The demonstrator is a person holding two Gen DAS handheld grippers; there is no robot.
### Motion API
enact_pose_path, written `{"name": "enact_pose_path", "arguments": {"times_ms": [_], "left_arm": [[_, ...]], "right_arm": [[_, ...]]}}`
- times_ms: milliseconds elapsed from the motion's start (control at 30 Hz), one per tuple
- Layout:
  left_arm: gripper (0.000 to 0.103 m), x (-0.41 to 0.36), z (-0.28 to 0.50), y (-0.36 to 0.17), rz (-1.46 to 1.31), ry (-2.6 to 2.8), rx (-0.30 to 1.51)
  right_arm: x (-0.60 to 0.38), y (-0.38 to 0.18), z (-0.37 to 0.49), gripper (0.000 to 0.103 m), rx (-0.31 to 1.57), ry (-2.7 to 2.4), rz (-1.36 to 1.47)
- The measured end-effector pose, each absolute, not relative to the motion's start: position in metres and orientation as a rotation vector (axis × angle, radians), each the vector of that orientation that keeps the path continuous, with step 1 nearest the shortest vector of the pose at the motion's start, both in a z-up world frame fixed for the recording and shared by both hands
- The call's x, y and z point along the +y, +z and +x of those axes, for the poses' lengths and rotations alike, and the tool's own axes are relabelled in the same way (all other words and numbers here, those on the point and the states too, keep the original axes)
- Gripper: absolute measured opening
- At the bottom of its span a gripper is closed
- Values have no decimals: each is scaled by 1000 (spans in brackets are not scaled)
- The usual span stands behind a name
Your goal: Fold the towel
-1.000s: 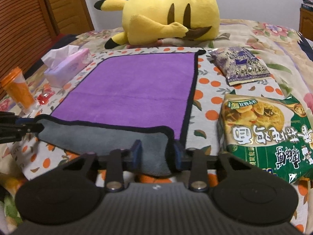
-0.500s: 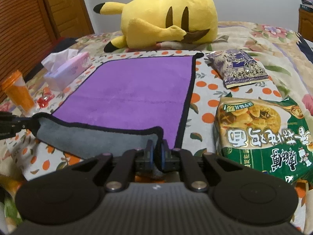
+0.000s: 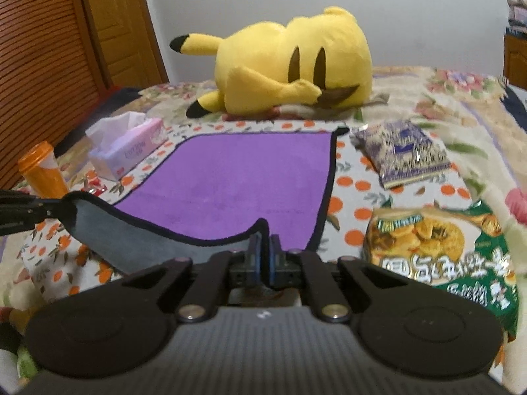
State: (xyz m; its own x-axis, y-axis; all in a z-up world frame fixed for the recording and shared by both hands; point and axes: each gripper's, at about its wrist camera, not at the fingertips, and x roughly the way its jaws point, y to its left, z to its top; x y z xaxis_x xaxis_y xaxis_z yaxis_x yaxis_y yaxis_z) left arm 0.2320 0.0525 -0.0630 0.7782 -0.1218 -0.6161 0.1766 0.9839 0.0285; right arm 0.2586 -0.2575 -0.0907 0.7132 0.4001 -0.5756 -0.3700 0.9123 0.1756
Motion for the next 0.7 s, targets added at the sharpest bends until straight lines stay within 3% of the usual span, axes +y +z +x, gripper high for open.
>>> {"name": "enact_pose_path", "arguments": {"times_ms": [700], "left_arm": [[6, 58, 257, -50, 49, -172, 614]], "right_arm": [[-260, -83, 270, 5, 568, 414, 0]]}}
